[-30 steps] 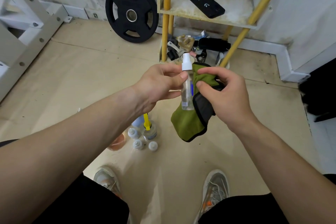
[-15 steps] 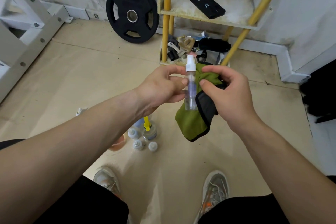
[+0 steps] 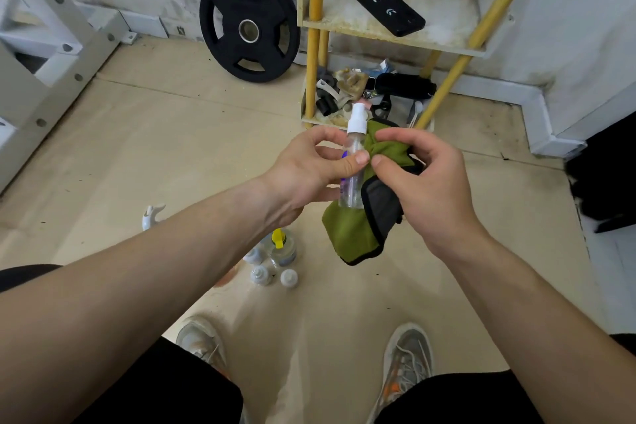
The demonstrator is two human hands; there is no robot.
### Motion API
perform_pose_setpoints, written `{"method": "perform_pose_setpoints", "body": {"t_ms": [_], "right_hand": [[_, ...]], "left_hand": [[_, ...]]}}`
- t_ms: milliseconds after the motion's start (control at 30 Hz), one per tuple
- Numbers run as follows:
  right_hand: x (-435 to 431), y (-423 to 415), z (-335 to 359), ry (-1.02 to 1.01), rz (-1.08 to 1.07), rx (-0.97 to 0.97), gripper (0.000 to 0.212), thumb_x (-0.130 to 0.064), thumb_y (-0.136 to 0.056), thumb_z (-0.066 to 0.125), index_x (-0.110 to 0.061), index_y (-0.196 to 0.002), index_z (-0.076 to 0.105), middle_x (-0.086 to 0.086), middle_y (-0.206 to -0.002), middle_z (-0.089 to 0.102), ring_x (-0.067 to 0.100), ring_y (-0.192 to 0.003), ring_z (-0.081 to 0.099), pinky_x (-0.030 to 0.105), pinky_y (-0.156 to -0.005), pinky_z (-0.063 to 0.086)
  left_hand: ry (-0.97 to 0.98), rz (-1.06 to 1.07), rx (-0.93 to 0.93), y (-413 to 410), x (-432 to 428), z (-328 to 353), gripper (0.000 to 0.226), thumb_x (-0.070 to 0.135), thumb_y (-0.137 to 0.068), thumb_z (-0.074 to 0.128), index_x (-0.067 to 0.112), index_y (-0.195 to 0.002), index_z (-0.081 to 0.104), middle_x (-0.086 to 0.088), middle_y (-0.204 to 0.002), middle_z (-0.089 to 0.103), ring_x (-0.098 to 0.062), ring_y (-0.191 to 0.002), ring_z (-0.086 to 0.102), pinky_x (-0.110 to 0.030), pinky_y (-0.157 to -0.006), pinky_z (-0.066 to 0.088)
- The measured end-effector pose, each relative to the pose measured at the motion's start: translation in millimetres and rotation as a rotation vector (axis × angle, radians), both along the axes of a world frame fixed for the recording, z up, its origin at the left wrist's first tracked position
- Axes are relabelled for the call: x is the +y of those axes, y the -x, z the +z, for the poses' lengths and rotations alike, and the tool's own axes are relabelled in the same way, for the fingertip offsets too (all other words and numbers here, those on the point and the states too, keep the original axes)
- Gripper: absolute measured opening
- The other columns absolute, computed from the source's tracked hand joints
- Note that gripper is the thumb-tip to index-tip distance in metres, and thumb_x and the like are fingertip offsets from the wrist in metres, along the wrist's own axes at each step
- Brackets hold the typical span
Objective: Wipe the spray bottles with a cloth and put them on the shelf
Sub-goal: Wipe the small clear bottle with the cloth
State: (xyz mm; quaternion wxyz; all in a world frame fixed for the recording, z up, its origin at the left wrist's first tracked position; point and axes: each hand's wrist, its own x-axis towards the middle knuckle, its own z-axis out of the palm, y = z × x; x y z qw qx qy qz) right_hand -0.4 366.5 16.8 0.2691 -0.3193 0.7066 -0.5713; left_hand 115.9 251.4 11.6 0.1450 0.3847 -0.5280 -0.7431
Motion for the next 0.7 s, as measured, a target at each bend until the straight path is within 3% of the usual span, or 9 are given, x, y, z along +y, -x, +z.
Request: {"method": "perform_pose_setpoints", "body": {"t_ms": [167,333,433,600,700], "right_hand": [[-2,4,-5,-0.046,-0.066,-0.014,0.025,-0.011,-0.088,0.075,-0.028,-0.106,0.073,-0.006,-0.099,0.073,0.014,-0.095,0.070,0.040,-0.081,0.062],[-2,-3,-6,-0.023,-0.084,-0.082,0.026,-0.008,-0.088,0.075,-0.026,-0.106,0.072,0.001,-0.101,0.074,0.017,-0.095,0.071,0.037,-0.081,0.062],[0,-8,-6,-0.011,-0.093,-0.103,0.025,-0.009,-0.087,0.075,-0.026,-0.105,0.073,0.000,-0.102,0.074,0.017,-0.097,0.071,0.033,-0.079,0.060],[3,-12,2,0.057,-0.037,-0.076,0.022,-0.006,-0.088,0.074,-0.025,-0.100,0.074,-0.003,-0.098,0.075,0.012,-0.094,0.072,0.031,-0.078,0.061],[1,-6,9,0.120,-0.082,0.002,0.028,-0.001,-0.090,0.069,-0.027,-0.099,0.073,-0.001,-0.101,0.075,0.014,-0.095,0.072,0.034,-0.082,0.060]], "left_hand": [[0.045,0.001,-0.003,0,2,1,0.019,0.013,-0.102,0.056,0.011,-0.120,0.061,-0.008,-0.092,0.070,-0.017,-0.071,0.068,-0.029,-0.063,0.058],[0.056,0.042,0.021,-3,-1,-3,0.028,0.007,-0.092,0.069,0.009,-0.120,0.063,-0.007,-0.094,0.073,-0.015,-0.078,0.070,-0.026,-0.064,0.057],[0.050,0.030,0.029,-2,0,-5,0.033,0.009,-0.088,0.073,0.006,-0.121,0.065,-0.010,-0.099,0.073,-0.020,-0.084,0.071,-0.034,-0.073,0.058],[0.094,0.014,-0.006,-1,1,-5,0.019,0.012,-0.090,0.072,0.014,-0.108,0.065,-0.002,-0.086,0.060,-0.013,-0.068,0.065,-0.035,-0.065,0.058],[0.274,-0.059,-0.053,-1,-4,-3,0.019,0.014,-0.088,0.076,0.021,-0.104,0.068,-0.002,-0.091,0.063,-0.009,-0.068,0.064,-0.024,-0.063,0.054]]}}
